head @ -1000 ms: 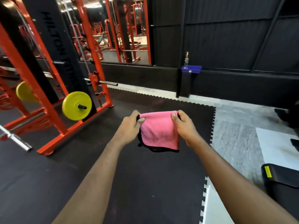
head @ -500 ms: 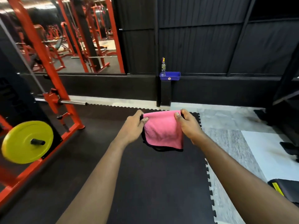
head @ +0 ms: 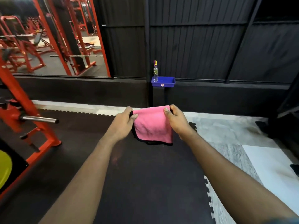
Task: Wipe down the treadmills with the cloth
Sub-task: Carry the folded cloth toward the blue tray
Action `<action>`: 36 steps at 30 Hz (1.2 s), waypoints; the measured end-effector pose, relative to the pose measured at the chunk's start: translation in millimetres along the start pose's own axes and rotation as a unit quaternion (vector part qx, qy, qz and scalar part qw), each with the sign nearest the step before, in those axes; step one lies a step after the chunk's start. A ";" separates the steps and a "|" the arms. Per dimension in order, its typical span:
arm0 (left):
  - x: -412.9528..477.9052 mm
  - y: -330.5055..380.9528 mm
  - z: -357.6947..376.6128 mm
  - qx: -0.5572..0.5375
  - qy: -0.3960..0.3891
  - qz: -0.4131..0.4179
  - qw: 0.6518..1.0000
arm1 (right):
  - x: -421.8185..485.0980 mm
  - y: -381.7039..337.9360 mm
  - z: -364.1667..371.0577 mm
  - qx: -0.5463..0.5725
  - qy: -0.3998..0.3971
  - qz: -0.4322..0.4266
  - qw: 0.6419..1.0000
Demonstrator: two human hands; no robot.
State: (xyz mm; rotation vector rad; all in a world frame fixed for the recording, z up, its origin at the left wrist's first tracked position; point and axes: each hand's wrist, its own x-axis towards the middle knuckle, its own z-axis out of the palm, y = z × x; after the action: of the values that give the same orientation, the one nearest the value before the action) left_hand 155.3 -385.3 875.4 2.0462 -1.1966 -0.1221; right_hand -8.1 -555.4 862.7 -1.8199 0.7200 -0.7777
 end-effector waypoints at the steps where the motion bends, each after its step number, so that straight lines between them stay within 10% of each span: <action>1: 16.1 -7.6 2.6 -0.005 -0.001 -0.003 1.000 | 16.6 3.3 3.6 -0.002 -0.001 0.003 1.000; 36: 771.4 -222.0 154.2 -0.024 -0.143 0.016 0.989 | 745.7 182.5 72.2 0.010 0.089 0.120 0.989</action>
State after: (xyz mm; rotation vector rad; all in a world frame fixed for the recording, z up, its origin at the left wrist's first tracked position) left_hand 678.3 -1012.0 833.8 2.0146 -1.3842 -0.4373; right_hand 485.0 -1145.8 810.4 -1.6215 1.0241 -0.7895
